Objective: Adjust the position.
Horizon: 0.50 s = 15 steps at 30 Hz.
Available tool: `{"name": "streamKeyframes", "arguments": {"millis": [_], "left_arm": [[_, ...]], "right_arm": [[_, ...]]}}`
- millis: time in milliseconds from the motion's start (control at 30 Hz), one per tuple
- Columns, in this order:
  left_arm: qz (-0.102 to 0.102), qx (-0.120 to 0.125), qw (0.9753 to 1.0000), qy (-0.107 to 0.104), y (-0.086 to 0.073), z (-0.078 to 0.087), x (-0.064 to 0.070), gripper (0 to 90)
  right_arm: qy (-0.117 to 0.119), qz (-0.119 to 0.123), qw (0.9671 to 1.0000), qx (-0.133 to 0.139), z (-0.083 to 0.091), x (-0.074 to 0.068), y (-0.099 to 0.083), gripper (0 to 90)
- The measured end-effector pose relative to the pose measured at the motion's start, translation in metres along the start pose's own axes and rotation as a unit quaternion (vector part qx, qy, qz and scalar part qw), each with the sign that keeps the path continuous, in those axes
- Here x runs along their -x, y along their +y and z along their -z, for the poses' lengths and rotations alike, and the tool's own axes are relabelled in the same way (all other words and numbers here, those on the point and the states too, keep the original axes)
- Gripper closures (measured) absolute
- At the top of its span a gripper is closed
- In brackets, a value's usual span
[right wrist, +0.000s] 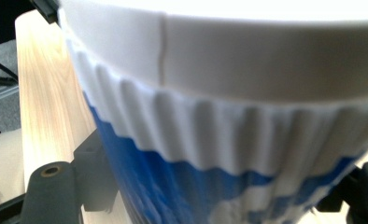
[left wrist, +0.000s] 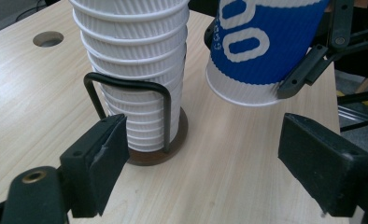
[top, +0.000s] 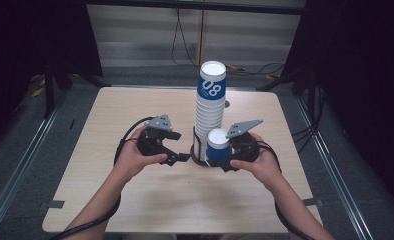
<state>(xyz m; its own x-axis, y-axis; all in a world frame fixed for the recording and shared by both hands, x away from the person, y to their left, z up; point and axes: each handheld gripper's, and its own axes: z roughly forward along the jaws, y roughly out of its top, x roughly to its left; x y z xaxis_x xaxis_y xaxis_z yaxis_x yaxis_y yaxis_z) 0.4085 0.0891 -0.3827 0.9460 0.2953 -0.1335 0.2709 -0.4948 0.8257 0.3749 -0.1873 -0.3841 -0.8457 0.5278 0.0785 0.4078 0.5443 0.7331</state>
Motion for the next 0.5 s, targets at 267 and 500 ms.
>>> {"name": "streamKeyframes", "arguments": {"millis": [267,500], "left_arm": [[-0.002,-0.003,1.0,-0.002,-0.0022,-0.0014,0.001,16.0],[-0.004,-0.006,1.0,-0.006,-0.0011,-0.0031,0.0028,15.9]], "right_arm": [[0.0,0.005,0.9999,-0.013,-0.0051,-0.0005,0.0007,21.1],[0.0,0.017,0.9994,-0.029,-0.0089,-0.0019,0.002,21.2]]}}
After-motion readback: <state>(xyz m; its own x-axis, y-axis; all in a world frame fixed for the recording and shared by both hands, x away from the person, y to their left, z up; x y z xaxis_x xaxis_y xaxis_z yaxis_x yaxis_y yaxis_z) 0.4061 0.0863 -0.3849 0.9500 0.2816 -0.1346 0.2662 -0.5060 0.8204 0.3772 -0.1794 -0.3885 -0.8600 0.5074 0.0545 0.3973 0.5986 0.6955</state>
